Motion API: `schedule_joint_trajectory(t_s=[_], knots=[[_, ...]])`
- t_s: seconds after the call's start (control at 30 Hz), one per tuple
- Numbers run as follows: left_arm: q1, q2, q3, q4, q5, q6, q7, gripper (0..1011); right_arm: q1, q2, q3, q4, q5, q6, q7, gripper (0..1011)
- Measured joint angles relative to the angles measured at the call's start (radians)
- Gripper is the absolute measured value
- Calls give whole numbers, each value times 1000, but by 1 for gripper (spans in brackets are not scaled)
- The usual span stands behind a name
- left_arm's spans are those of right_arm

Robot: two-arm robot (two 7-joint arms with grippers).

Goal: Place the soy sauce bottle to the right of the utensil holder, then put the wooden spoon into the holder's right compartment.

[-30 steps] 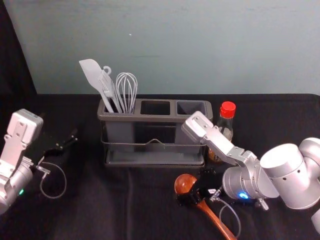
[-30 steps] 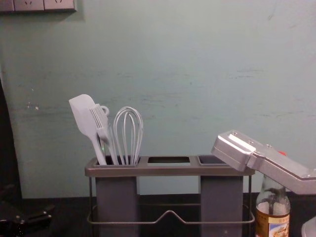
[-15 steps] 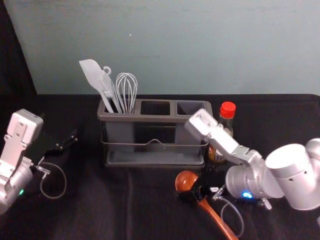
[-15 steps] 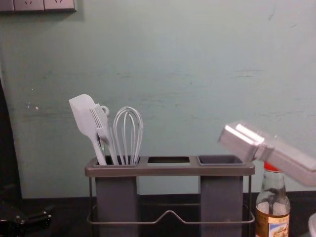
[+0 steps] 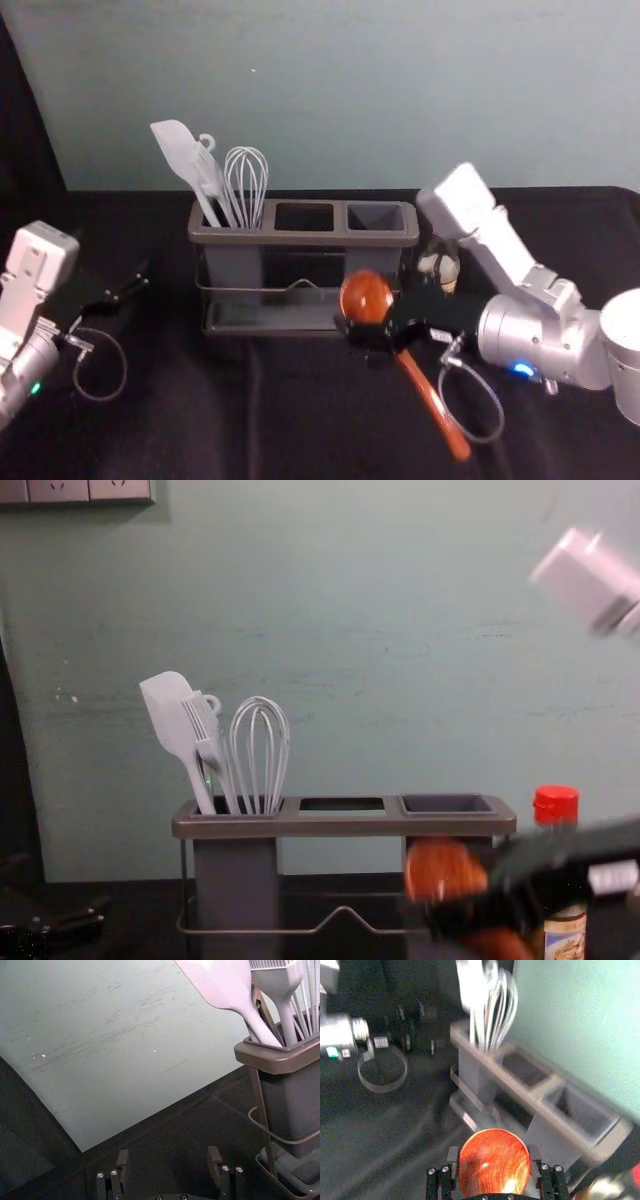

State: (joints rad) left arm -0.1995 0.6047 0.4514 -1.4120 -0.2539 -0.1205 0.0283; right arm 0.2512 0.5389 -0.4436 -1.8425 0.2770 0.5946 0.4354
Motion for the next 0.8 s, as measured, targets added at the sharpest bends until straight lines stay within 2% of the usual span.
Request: schedule_joint_trajectory(t_s=[0.03, 0.07, 0.1, 0.2, 0.33, 0.37, 0.43, 0.63, 0.8], knots=[[0, 0, 0, 0, 0, 0, 0, 1011, -10, 3, 9, -12, 0, -29, -6, 838], [0, 0, 0, 0, 0, 0, 0, 1011, -30, 7, 27, -32, 0, -89, -16, 837], [0, 0, 0, 0, 0, 0, 0, 1011, -40, 9, 37, -40, 0, -119, -18, 837], [0, 0, 0, 0, 0, 0, 0, 1011, -71, 19, 77, -64, 11, -270, -17, 837], [0, 0, 0, 0, 0, 0, 0, 1011, -79, 20, 102, -65, 27, -376, -3, 837], [0, 0, 0, 0, 0, 0, 0, 1012, -79, 17, 116, -64, 40, -426, 2, 837], [0, 0, 0, 0, 0, 0, 0, 1011, -73, 10, 129, -60, 55, -484, 9, 837], [0, 0, 0, 0, 0, 0, 0, 1011, -33, -15, 141, -41, 77, -579, 17, 836], [0, 0, 0, 0, 0, 0, 0, 1012, 14, -49, 133, -1, 75, -618, 10, 837]])
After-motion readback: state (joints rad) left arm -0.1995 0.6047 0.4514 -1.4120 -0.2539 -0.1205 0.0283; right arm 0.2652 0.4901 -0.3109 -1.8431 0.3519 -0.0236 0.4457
